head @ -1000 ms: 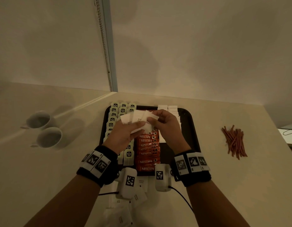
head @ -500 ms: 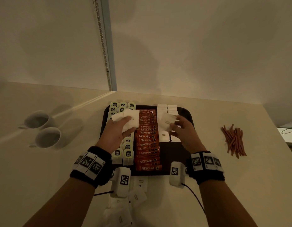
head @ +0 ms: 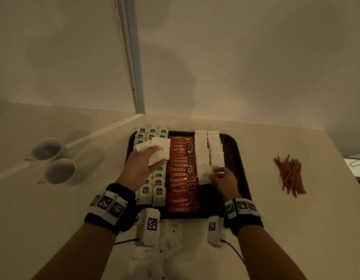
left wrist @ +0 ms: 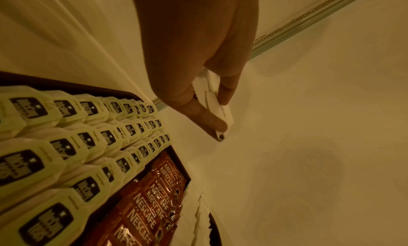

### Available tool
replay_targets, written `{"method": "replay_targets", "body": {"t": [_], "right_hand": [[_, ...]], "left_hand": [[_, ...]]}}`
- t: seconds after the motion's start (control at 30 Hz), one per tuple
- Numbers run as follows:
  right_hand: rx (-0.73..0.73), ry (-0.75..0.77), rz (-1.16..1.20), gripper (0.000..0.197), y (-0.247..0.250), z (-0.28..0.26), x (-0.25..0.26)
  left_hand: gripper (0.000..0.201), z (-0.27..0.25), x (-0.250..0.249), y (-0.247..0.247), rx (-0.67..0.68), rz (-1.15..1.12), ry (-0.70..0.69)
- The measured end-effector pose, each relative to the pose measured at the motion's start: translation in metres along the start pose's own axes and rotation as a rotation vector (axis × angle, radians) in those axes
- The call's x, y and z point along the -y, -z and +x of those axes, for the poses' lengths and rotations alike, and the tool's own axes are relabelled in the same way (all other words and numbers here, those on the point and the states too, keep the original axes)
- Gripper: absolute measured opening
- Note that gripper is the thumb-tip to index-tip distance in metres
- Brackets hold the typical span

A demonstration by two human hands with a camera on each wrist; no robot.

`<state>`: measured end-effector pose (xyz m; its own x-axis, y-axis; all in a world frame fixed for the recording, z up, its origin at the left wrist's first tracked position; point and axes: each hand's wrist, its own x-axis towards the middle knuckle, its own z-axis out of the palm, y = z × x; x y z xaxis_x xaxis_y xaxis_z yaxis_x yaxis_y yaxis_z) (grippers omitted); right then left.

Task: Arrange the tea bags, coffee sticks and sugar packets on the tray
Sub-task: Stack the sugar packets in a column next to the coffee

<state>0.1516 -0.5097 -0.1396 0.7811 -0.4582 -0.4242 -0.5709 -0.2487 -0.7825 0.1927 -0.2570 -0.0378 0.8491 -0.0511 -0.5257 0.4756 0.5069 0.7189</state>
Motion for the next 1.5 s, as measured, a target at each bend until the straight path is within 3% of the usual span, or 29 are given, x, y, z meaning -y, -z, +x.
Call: {"method": "replay_targets", "body": {"t": [0.17, 0.33, 0.4, 0.53, 0.63, 0.7, 0.73, 0.87, 0.97, 1.17, 1.33, 1.5], "right_hand": [[-0.117, 0.053, -0.142, 0.019, -0.008, 0.001, 0.001], [-0.15, 0.158, -0.342, 0.022, -0.011, -0.006, 0.007], [-0.14, 0.242, -0.321, 0.018, -0.013, -0.012, 0.017], [0.126, 0.454, -0.016, 0.013, -0.021, -0.039, 0.069], [0.35, 0.497, 0.129, 0.013, -0.03, -0.056, 0.103], [0.37, 0.522, 0.208, 0.002, -0.035, -0.06, 0.111], [0.341, 0.528, 0.22, 0.007, -0.036, -0.06, 0.112], [0.301, 0.452, 0.287, 0.004, -0.025, -0.056, 0.104], [0.191, 0.402, 0.261, 0.014, 0.001, -0.043, 0.084], [-0.034, 0.243, -0.059, 0.022, 0.042, -0.001, 0.016], [-0.071, 0.17, -0.255, 0.022, 0.046, 0.014, -0.014], [-0.089, 0.124, -0.244, 0.024, 0.037, 0.014, -0.014]], "left_hand": [[0.012, 0.002, -0.001, 0.003, -0.02, -0.047, 0.024], [0.015, 0.0, -0.001, 0.001, 0.002, -0.072, 0.013], [0.019, -0.001, 0.0, 0.0, 0.04, -0.044, -0.022], [0.023, -0.003, 0.004, -0.004, 0.083, 0.099, -0.087], [0.027, -0.007, 0.007, -0.012, 0.079, 0.176, -0.122], [0.022, -0.009, 0.01, -0.016, 0.096, 0.19, -0.138], [0.021, -0.01, 0.01, -0.016, 0.109, 0.189, -0.143], [0.019, -0.01, 0.007, -0.015, 0.115, 0.113, -0.074], [0.019, -0.009, 0.001, -0.008, 0.088, -0.003, -0.014], [0.021, -0.004, -0.001, 0.005, 0.071, 0.176, -0.145], [0.022, -0.005, -0.003, 0.005, 0.058, 0.106, -0.111], [0.022, -0.005, -0.005, 0.002, 0.011, 0.054, -0.061]]}}
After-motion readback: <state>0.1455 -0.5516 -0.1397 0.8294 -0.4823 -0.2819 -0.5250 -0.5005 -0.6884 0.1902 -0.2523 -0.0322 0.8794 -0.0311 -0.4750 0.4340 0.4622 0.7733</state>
